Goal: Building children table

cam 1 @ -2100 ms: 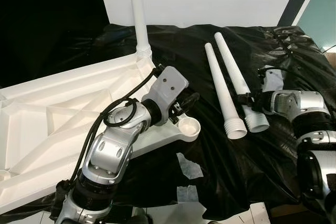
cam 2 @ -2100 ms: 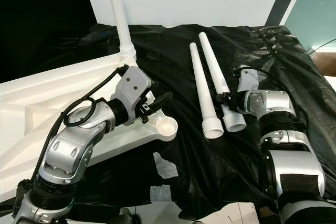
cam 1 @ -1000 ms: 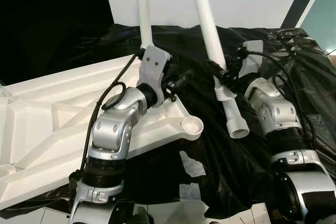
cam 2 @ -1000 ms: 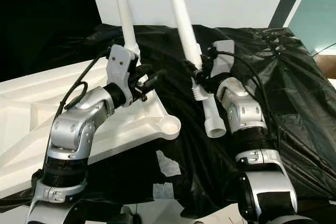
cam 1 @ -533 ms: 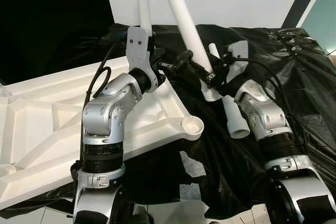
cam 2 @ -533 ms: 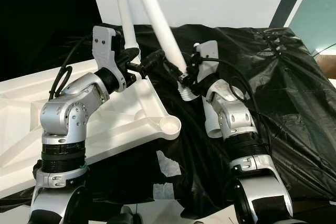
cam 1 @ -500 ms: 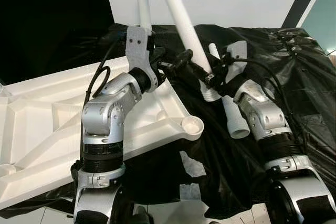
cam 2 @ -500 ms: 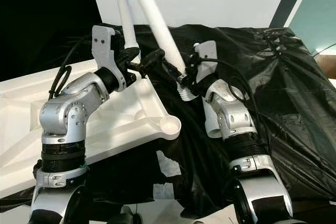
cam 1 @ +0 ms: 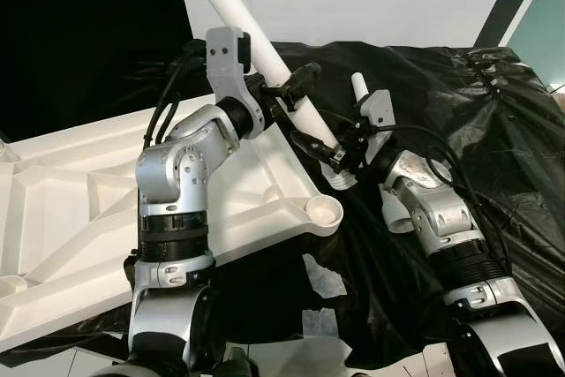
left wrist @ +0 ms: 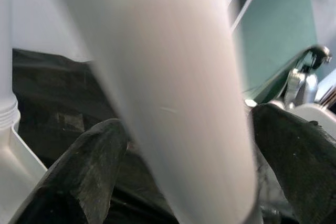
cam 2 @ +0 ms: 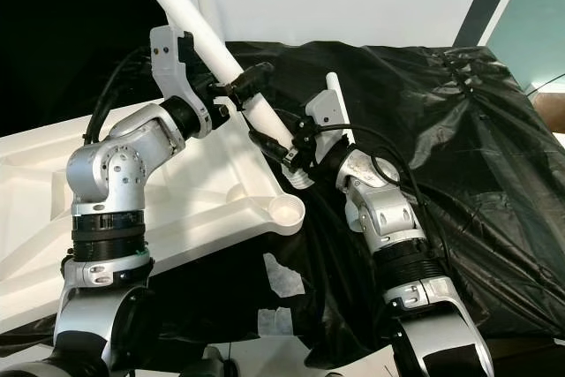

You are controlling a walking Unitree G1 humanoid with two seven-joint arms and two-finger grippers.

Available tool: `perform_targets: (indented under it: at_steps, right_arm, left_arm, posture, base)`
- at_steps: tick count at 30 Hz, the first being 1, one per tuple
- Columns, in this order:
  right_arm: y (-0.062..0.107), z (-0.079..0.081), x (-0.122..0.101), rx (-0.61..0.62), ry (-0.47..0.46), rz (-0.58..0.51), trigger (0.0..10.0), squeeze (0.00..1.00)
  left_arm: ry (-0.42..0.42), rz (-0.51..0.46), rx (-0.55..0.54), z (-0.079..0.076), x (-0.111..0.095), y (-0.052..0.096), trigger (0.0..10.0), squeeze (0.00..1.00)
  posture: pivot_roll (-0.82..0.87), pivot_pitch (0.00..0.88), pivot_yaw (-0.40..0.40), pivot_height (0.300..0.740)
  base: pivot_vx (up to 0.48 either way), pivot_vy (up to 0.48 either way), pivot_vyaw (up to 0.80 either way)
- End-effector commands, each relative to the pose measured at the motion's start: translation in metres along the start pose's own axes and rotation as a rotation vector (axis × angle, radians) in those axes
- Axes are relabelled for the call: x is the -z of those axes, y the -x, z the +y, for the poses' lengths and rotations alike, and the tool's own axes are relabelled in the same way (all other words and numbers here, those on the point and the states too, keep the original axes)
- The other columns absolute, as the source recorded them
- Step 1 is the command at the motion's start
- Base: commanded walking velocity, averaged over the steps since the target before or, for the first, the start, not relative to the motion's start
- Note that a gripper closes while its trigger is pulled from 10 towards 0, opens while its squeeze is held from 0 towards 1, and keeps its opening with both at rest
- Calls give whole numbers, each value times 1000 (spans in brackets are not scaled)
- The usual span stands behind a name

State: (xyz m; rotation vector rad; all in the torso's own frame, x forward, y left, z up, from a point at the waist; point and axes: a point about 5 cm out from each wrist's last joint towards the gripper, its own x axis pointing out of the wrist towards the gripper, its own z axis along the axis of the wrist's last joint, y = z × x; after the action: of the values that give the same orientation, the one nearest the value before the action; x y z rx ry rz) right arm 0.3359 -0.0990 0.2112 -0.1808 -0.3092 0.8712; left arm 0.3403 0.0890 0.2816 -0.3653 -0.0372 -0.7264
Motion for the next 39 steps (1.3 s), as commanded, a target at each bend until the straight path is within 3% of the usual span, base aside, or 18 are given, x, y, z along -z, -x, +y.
perform_targets:
  at_steps: [1,4,5,6,18,19,26,27,28,29,30,39]
  right_arm:
    - [1,4,-3,-19,15,-26,10000,0]
    - [1,4,-3,-19,15,-26,10000,0]
    - [2,4,-2,-19,18,-24,10000,0]
    - [3,4,-1,-13,26,-20,10000,0]
    - [1,-5,0,48,-19,20,10000,0]
    - [-1,-12,1,100,-54,69,10000,1000]
    - [-3,-20,4,164,-68,136,10000,1000]
    - [-5,-23,5,192,-85,170,10000,851]
    - [-7,-24,7,214,-95,200,10000,208]
    - [-7,-24,7,214,-95,200,10000,208]
    - [-9,-23,8,228,-103,229,10000,0]
    - [-29,-6,5,243,-94,270,10000,0]
  left_arm:
    - [73,-4,12,-1,-1,-2,10000,0]
    - [73,-4,12,-1,-1,-2,10000,0]
    - [120,-13,17,-1,-2,-2,2627,0]
    - [153,-22,29,-3,0,-2,0,0]
    - [121,-30,26,-16,5,-5,0,0]
    - [60,-23,21,-26,5,-8,10000,0]
    - [-5,-20,-3,-36,8,-12,10000,0]
    - [-24,-25,-22,-39,10,-14,10000,0]
    - [-41,-28,-38,-42,12,-15,10000,0]
    - [-41,-28,-38,-42,12,-15,10000,0]
    - [-54,-32,-61,-44,14,-17,10000,0]
    - [-112,-67,-180,-57,16,-26,10000,0]
  posture:
    - [96,49,11,740]
    - [96,49,11,740]
    - [96,49,11,740]
    - [95,52,12,740]
    - [98,50,1,740]
    - [98,47,-2,740]
    - [99,44,-4,740]
    - [99,44,-4,740]
    - [99,44,-4,740]
    - [99,44,-4,740]
    - [99,42,-6,740]
    - [103,36,-6,740]
  base:
    - [0,0,0]
    - [0,0,0]
    - [0,0,0]
    - [0,0,0]
    - [0,0,0]
    - [0,0,0]
    - [0,0,0]
    - [0,0,0]
    - [0,0,0]
    - [0,0,0]
    - [0,0,0]
    - [0,0,0]
